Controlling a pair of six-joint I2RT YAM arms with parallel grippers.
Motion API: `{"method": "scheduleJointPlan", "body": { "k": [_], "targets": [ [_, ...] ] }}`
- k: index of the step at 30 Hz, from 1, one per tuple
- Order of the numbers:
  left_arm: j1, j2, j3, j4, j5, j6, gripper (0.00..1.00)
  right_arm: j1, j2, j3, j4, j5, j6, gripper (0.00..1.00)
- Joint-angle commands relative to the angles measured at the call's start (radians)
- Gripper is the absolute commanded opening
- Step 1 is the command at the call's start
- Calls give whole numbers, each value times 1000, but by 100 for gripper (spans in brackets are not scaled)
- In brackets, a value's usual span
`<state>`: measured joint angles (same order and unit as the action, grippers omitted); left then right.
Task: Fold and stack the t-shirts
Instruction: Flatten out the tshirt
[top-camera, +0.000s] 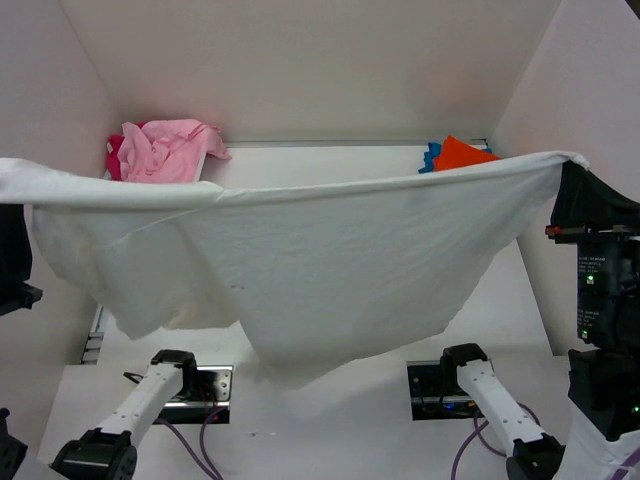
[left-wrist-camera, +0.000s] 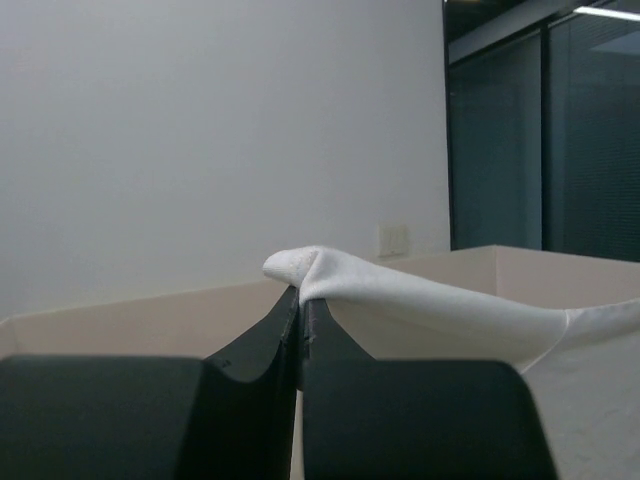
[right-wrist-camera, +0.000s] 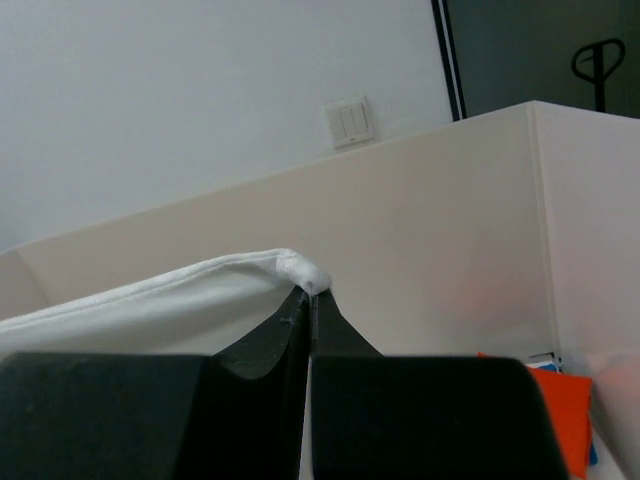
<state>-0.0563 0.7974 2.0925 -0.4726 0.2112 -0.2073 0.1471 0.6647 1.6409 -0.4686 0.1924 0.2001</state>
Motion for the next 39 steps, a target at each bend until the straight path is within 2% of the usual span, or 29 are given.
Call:
{"method": "scheduleJointPlan", "body": {
  "k": [1,2,10,14,19,26,39],
  "targets": [
    [-4,134,-86,68,-47,-12,0,-3,81,-50,-15,82,-8,0],
    [-4,135,-92,79,-29,-12,0,-3,81,-82,7,82,-8,0],
    [-4,152,-532,248,4,-47,0,-3,139,-363,143,142,12,0],
    [-4,195,-651,300,14,-47,0,-3,190,-455,208,179,12,0],
    [-4,298,-775,359,51,-33,0,-3,294,-524,265,143,44,0],
    [-4,560,-760,403,96,-4,0,-17,461,-570,380,127,55,0],
    [-4,950,-525,407,63,39,0,-72,905,-397,499,82,84,0]
  ]
}}
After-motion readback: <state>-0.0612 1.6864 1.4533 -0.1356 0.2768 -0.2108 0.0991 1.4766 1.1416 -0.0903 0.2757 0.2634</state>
